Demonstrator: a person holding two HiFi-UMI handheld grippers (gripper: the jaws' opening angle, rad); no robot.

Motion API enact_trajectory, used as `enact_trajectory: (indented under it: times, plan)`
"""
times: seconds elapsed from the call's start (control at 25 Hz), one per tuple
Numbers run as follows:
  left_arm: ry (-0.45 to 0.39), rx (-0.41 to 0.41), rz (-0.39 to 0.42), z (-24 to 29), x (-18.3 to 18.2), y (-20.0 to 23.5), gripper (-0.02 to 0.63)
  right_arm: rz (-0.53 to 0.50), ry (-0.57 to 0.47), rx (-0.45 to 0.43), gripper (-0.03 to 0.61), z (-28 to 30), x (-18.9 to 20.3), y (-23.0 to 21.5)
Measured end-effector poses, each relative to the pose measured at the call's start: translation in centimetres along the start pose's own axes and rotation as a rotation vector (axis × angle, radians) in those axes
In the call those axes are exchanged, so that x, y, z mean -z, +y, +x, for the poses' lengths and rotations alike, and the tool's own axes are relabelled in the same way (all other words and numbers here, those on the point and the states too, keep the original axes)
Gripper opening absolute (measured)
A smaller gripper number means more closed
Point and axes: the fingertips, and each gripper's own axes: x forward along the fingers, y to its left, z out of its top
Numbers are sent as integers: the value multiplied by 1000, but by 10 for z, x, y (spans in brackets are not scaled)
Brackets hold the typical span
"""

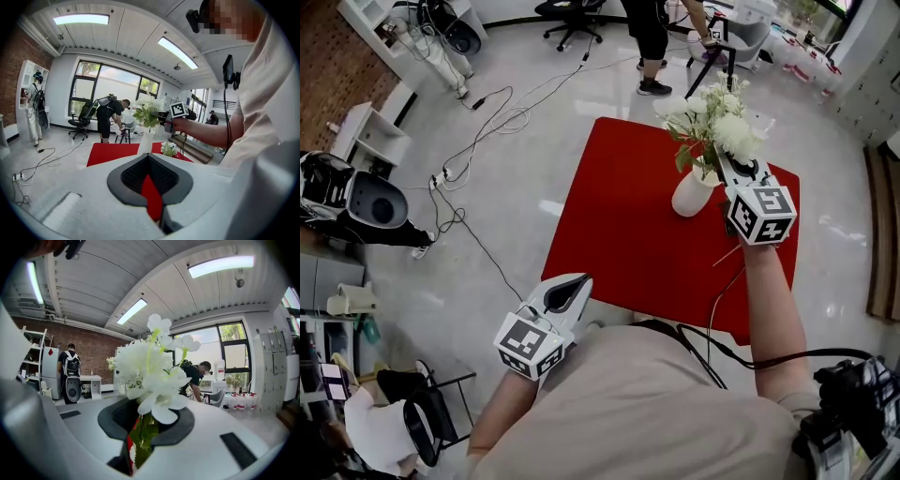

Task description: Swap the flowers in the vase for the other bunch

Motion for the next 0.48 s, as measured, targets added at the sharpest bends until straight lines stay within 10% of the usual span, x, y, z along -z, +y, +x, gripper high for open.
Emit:
enact_trajectory:
  times: [0.48]
  plan:
    - [-36, 15, -10, -38, 12, 11, 8, -74, -118, 23, 81, -19, -79, 31]
